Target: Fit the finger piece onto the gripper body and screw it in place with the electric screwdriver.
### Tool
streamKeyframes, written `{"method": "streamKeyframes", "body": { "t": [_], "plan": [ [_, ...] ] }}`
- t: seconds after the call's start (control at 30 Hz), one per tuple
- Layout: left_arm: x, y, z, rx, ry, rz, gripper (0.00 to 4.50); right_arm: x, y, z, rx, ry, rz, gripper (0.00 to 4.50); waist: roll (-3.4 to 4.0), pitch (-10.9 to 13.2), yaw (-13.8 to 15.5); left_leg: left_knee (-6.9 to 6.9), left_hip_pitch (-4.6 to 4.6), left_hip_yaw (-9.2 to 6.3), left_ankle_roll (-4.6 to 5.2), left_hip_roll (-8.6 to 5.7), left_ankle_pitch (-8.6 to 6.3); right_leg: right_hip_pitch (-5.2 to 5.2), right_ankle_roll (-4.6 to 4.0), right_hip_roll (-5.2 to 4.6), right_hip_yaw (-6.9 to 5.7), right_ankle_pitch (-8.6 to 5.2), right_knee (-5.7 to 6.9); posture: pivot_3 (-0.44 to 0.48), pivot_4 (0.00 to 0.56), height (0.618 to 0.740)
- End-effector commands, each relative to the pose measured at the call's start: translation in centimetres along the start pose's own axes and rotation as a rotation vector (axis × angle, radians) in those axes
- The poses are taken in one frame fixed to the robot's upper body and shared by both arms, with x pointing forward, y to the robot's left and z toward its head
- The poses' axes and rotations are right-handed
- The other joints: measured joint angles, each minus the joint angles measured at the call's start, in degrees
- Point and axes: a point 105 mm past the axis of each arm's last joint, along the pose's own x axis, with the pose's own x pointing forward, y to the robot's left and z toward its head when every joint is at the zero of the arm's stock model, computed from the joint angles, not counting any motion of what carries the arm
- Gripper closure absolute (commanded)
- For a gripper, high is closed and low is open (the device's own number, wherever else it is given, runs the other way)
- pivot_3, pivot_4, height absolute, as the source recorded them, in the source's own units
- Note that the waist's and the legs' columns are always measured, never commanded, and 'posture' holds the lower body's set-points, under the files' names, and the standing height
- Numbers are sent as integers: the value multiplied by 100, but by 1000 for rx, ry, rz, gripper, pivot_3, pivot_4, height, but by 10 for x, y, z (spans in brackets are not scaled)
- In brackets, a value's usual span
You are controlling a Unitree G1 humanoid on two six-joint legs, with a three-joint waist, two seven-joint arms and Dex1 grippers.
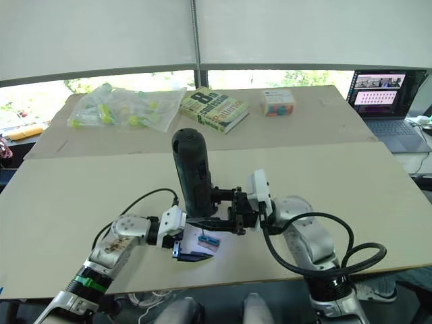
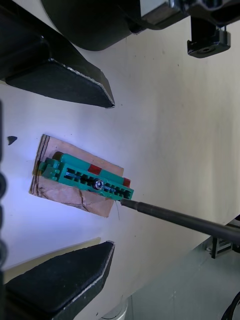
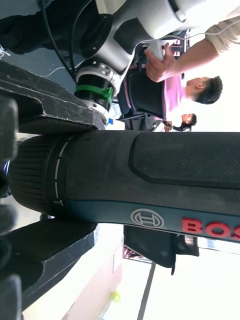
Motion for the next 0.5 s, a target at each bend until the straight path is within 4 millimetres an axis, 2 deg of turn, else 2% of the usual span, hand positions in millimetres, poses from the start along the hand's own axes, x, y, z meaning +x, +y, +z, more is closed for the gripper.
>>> {"method": "streamKeyframes", "body": {
  "t": [0.03,0.5],
  "plan": [
    [-5,5,9,34,-14,25,12,4,-1,14,-80,-29,18,2544,0,0,-4,0,0,0,0,0,0,0,0,0,0,0,0,0,150,740],
    [-4,-1,-1,7,-16,29,12,3,-2,3,-62,15,12,2544,0,0,-25,0,0,0,0,0,0,-2,0,0,1,0,2,0,150,740]
  ]
}}
